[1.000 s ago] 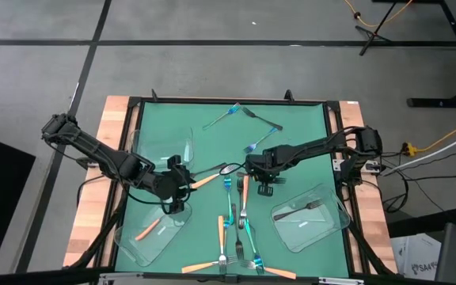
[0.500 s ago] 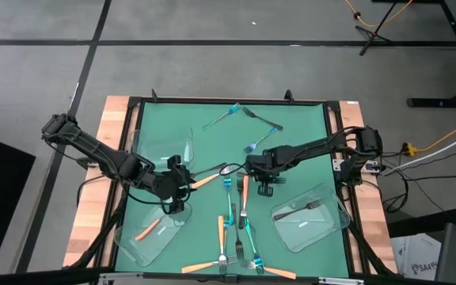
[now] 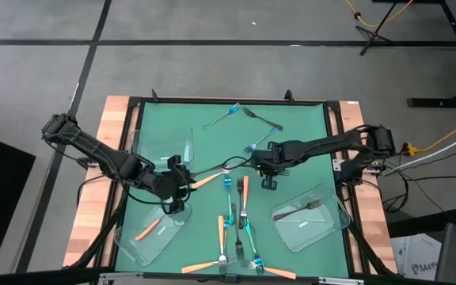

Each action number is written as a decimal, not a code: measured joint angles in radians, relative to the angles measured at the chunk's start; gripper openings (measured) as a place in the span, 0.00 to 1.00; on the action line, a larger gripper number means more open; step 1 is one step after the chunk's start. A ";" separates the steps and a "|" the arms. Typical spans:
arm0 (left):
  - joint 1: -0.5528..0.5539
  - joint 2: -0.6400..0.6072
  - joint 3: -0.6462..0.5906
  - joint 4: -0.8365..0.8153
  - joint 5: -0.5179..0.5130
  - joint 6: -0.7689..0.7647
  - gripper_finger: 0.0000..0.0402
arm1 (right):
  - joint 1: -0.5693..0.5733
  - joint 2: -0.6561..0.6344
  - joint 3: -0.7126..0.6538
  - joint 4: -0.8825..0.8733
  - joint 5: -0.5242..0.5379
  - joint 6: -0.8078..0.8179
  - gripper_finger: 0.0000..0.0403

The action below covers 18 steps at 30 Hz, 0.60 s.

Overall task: Sort silverware by color (type)
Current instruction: Put the black fork into the bottom right transparent bin

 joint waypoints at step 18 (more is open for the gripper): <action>0.000 0.000 0.000 0.000 -0.001 0.000 0.28 | 0.002 -0.218 0.097 -0.070 -0.009 -0.059 0.01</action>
